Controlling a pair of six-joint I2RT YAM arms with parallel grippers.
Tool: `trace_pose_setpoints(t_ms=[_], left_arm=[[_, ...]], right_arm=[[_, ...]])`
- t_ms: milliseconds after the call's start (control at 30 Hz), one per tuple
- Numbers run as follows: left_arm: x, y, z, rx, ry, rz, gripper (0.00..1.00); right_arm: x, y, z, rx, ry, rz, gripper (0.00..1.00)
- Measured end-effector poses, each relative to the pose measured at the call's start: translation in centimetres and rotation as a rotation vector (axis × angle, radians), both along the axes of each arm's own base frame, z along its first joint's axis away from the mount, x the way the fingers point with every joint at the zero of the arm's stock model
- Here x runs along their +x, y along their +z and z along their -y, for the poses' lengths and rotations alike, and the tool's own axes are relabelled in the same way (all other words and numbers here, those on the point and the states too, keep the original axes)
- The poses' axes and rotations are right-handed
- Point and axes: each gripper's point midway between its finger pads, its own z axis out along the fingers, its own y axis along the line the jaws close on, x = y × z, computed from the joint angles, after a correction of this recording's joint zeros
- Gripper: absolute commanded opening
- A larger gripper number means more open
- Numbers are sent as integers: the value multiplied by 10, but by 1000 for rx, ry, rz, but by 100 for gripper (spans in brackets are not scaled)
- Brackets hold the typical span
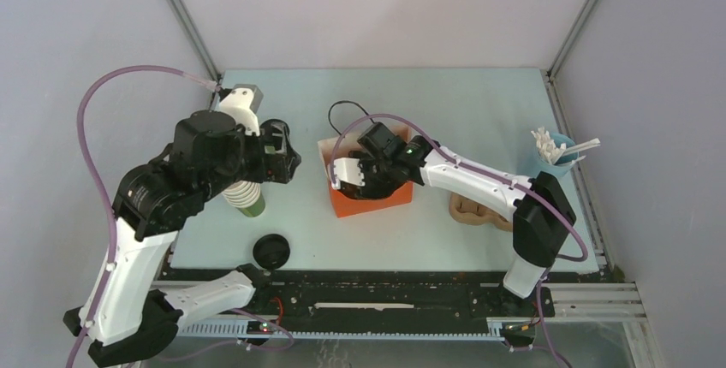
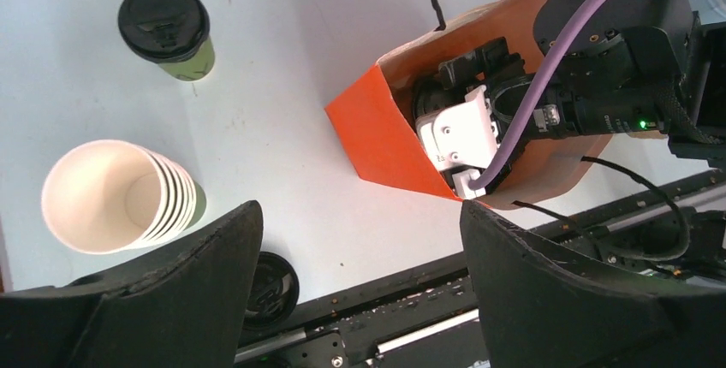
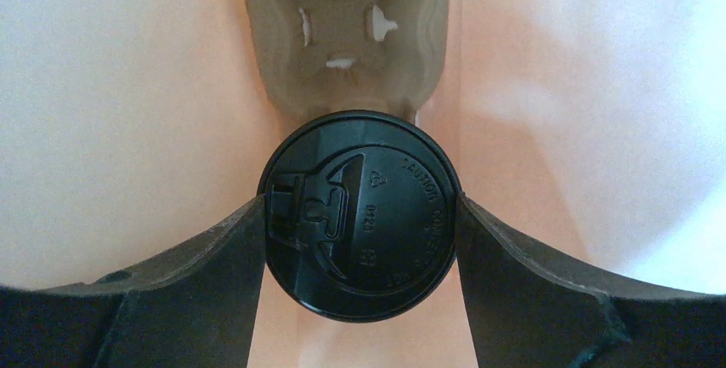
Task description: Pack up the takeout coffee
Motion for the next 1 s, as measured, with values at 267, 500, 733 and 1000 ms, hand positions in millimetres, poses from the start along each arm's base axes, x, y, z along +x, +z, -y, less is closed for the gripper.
trace_pose_setpoints(t_ms=[267, 500, 733, 1000], left_arm=[[-2, -1, -12, 46, 18, 4, 90], [-1, -2, -13, 53, 21, 0, 89], [-1, -4, -8, 47, 4, -14, 89], [2, -3, -1, 25, -16, -10, 89]], right_arm=[[6, -3, -12, 47, -10, -42, 72], [7, 1, -9, 37, -37, -48, 87], [7, 7, 6, -9, -111, -68, 100], [5, 17, 20, -42, -194, -96, 100]])
